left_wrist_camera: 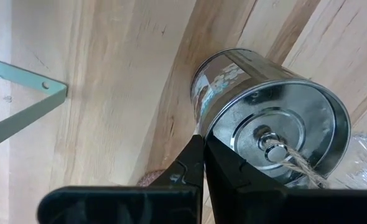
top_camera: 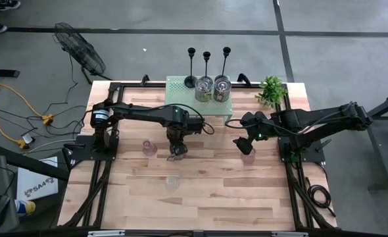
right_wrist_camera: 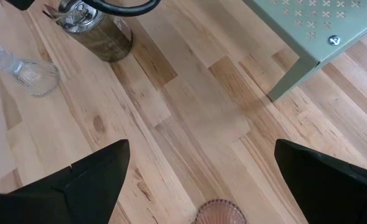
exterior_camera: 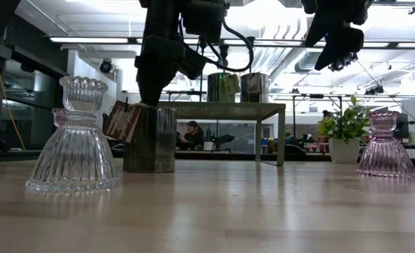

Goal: Pick & Place candle stick holders
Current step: Put the silver scented candle on the shelf aligned with the silver scented candles

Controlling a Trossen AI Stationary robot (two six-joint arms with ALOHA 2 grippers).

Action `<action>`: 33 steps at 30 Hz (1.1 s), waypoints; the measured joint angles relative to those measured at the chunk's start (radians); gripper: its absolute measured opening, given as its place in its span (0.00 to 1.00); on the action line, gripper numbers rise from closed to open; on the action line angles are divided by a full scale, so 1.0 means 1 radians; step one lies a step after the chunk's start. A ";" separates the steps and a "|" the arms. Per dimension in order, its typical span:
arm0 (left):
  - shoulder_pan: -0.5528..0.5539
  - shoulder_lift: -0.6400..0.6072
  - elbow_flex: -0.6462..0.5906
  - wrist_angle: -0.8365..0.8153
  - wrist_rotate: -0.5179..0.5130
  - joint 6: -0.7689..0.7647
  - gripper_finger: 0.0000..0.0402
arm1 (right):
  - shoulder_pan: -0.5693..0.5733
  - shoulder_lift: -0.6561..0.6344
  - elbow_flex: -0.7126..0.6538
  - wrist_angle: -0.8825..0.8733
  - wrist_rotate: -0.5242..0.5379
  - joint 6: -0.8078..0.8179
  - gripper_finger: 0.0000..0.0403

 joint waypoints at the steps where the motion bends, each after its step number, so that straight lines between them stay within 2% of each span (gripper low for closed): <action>1: 0.000 0.000 0.000 0.000 0.000 0.000 0.00 | 0.000 0.000 0.000 0.000 0.000 0.002 0.97; 24: 0.002 -0.188 0.004 -0.056 -0.011 -0.026 0.00 | 0.000 0.000 0.000 0.008 0.000 0.011 0.97; 33: 0.079 -0.214 0.146 -0.117 -0.030 0.009 0.00 | 0.000 0.000 0.000 0.010 0.002 0.011 0.97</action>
